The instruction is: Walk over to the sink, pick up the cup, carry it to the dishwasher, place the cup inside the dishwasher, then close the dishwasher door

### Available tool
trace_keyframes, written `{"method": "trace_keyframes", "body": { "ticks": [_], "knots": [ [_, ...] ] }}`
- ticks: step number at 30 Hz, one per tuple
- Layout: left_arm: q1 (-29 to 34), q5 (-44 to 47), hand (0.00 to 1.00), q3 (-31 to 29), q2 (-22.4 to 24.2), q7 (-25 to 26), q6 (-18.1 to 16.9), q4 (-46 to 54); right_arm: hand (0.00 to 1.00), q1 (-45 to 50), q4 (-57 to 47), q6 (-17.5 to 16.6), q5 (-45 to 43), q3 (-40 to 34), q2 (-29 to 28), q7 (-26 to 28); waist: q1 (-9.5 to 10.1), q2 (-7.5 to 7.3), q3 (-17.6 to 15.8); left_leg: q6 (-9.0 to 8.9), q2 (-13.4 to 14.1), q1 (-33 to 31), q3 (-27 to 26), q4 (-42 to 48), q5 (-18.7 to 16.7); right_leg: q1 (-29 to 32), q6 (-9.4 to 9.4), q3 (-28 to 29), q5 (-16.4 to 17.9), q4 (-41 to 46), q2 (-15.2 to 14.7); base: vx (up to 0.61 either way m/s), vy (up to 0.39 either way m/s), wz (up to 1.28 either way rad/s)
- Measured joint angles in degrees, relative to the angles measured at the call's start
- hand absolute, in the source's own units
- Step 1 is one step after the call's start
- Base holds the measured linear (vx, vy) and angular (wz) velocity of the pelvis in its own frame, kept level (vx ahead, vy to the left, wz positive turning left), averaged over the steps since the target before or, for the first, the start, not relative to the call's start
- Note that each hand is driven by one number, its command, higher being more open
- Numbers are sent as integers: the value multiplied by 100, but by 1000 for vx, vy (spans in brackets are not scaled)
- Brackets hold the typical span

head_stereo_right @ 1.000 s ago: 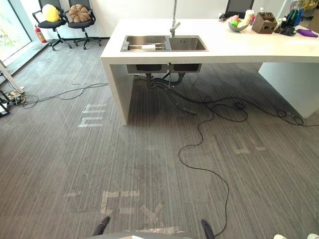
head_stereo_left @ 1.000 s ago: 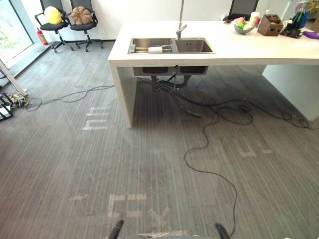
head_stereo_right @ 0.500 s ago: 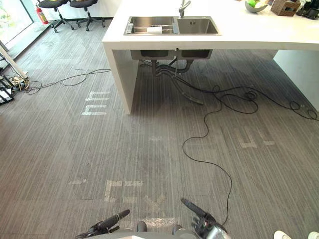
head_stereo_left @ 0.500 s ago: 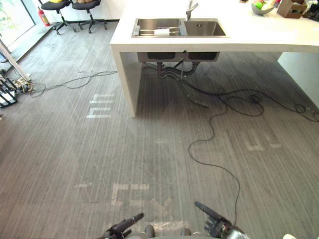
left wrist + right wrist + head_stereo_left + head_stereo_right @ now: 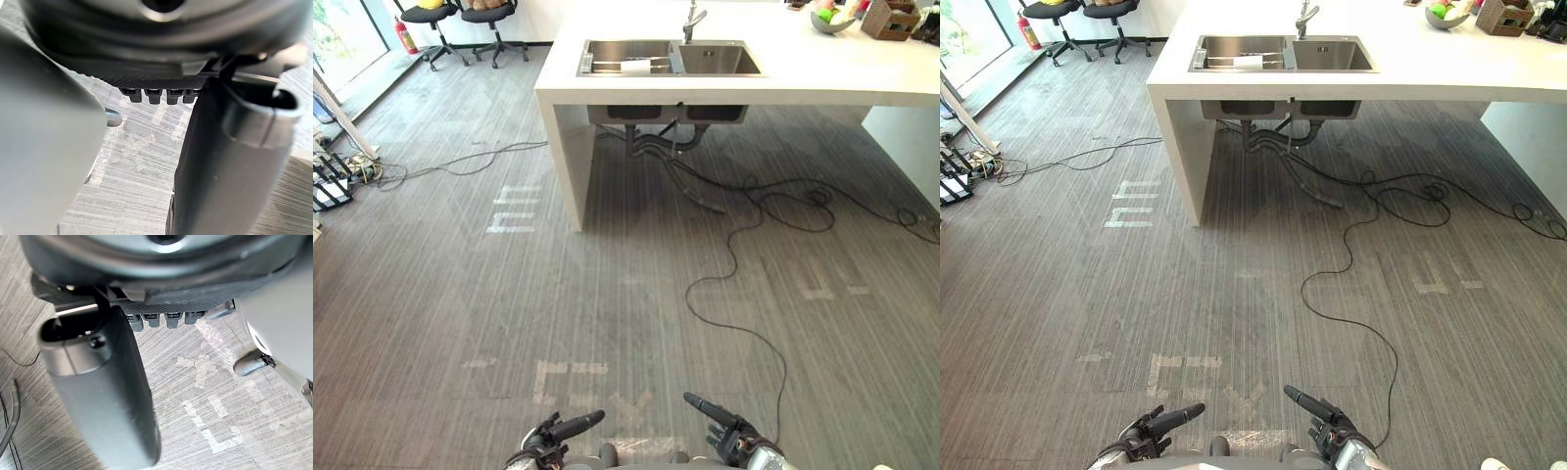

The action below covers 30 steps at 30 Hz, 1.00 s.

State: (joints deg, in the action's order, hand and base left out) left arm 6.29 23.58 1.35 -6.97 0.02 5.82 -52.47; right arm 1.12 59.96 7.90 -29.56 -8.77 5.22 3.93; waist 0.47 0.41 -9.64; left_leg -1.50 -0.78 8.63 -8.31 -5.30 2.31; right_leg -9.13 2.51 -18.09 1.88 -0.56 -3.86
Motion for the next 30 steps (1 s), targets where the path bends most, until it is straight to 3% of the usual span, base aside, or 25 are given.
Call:
{"method": "trace_keyframes", "body": {
  "ticks": [9,13,16,19,20,21,22,24,25,27,28,30],
  "knots": [
    [-155,35,100,-220,42,-338,64,-427,100,-15,157,6,199,-500,-136,58,-32,-43,-32,23,10,105,-173,-6,-16,-98,-30,115,-31,-87,28,-31,1,-7],
    [-185,118,100,-278,13,-532,80,-577,100,-19,268,297,-561,-797,-107,14,-43,-72,-47,84,25,191,-314,-8,-59,-174,-27,201,-34,-128,52,-7,-2,-11],
    [-207,143,100,-279,-7,-529,98,-624,100,-60,267,303,-698,-868,-98,-34,-56,-75,-48,189,35,143,-367,-5,-121,14,59,211,144,168,14,-4,10,-7],
    [-330,144,100,-253,-81,-506,200,-645,100,-227,225,162,-733,-756,-34,-191,-25,-54,-75,367,69,31,-648,-2,-138,788,393,-29,486,1542,-287,18,51,-15],
    [-395,248,100,-231,-112,-491,256,-682,100,-335,184,104,-750,-655,55,-190,-16,-117,-152,411,48,41,-684,10,-153,1246,208,-187,653,2630,-553,25,74,-24],
    [-421,266,100,-217,-161,-475,278,-687,100,-362,141,83,-753,-646,51,-185,-24,-190,-192,426,-9,62,-691,34,-161,1408,124,-290,686,3153,-764,71,76,-4],
    [-472,356,100,-200,-245,-423,309,-680,100,-418,162,39,-754,-642,6,-190,-27,-365,-297,439,-107,198,-625,38,-182,1508,118,-361,667,3662,-1008,119,32,16],
    [-502,527,100,-174,-271,-374,337,-635,100,-398,121,-70,-931,-641,51,-183,-44,-392,-413,461,-145,438,-507,35,-252,1663,121,-378,689,4313,-1210,147,-12,24],
    [-494,716,100,-122,-293,-358,394,-557,100,-394,81,-109,-977,-569,76,-139,-76,-333,-446,493,-75,508,-419,82,-351,1693,146,-353,942,4167,-1145,152,-50,36],
    [-496,856,100,-85,-286,-355,438,-313,100,-391,-15,-179,-978,-412,72,-66,-122,-271,-490,449,99,498,-288,211,-473,1824,121,-358,1006,3462,-901,155,-73,36],
    [-517,855,100,-78,-235,-356,443,-159,100,-383,-115,-213,-978,-360,68,2,-132,-226,-518,381,227,501,-235,258,-550,1973,88,-351,870,2836,-723,196,-104,21],
    [-561,856,100,-74,-160,-358,449,-26,100,-360,-230,-247,-989,-205,59,34,-142,-212,-537,240,375,518,-202,312,-685,2139,185,-404,153,1417,-512,244,-140,13]
  ]
}}
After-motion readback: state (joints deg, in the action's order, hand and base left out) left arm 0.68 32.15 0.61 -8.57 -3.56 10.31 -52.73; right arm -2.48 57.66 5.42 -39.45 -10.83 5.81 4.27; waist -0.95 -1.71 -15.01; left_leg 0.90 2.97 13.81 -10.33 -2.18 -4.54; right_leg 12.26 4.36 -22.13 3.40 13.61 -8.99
